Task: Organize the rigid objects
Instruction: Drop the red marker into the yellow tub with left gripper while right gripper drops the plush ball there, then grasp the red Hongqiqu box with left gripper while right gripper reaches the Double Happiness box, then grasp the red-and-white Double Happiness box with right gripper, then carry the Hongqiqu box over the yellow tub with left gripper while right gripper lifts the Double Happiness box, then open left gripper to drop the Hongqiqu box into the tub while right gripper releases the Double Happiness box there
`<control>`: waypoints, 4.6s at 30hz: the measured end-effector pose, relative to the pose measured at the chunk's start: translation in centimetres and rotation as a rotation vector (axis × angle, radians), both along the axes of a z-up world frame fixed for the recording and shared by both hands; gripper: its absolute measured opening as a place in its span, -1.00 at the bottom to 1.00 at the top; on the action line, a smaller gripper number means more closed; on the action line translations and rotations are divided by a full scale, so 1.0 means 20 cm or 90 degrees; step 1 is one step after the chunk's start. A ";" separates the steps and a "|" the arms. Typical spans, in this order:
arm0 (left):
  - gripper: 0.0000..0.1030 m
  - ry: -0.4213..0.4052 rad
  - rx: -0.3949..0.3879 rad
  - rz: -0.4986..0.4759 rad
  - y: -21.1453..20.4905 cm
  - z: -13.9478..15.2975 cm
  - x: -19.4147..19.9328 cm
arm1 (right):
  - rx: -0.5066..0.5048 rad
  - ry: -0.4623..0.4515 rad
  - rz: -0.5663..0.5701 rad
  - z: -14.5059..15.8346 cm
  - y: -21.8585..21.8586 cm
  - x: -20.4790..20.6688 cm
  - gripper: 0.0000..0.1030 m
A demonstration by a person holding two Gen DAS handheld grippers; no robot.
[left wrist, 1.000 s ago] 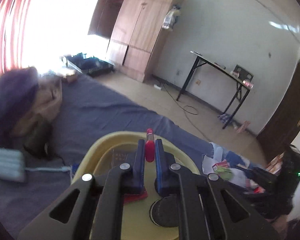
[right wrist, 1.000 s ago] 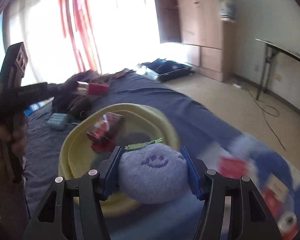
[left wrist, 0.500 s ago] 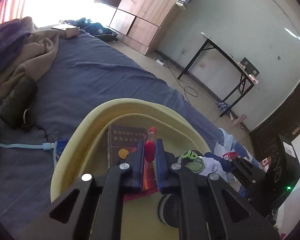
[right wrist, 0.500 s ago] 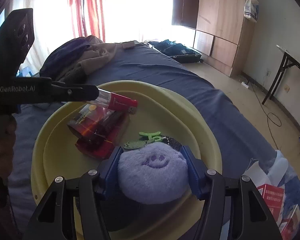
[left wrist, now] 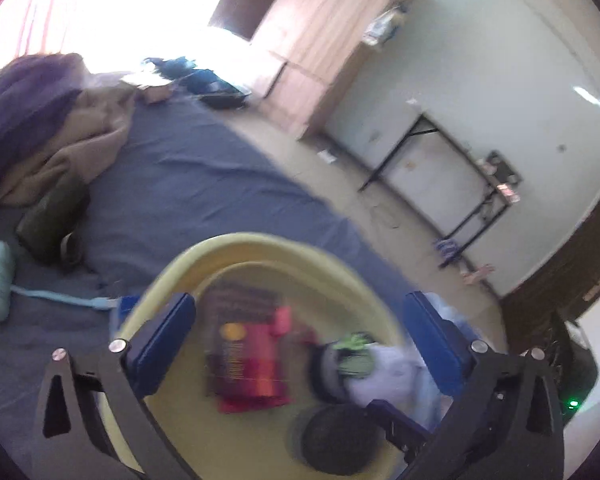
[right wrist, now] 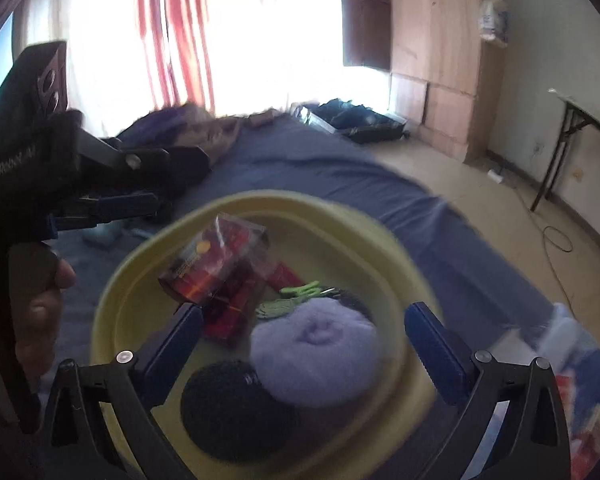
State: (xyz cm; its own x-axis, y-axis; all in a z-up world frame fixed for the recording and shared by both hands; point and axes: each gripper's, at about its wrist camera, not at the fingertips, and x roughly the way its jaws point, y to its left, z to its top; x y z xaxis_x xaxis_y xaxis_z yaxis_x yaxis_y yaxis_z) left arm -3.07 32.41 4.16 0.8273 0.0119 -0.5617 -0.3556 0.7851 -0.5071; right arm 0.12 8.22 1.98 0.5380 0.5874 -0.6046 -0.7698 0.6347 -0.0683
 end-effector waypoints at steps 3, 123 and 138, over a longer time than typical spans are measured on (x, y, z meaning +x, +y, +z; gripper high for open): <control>1.00 -0.035 0.007 -0.064 -0.15 0.09 0.05 | 0.046 -0.030 -0.063 0.12 -0.25 -0.04 0.99; 0.18 0.166 0.258 -0.083 -0.26 -0.12 -0.33 | -0.065 -0.016 0.042 0.09 -0.60 -0.45 0.83; 0.17 0.213 0.173 -0.077 -0.10 -0.38 -0.23 | -0.182 0.039 0.126 -0.19 0.06 -0.13 0.82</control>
State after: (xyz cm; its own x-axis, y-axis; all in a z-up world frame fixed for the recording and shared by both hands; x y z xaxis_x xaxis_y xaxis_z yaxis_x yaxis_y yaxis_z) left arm -7.66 30.50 -3.41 0.6048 0.1102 -0.7887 -0.3621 0.9202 -0.1490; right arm -2.42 9.51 -1.88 0.3882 0.4793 -0.7871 -0.8840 0.4350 -0.1711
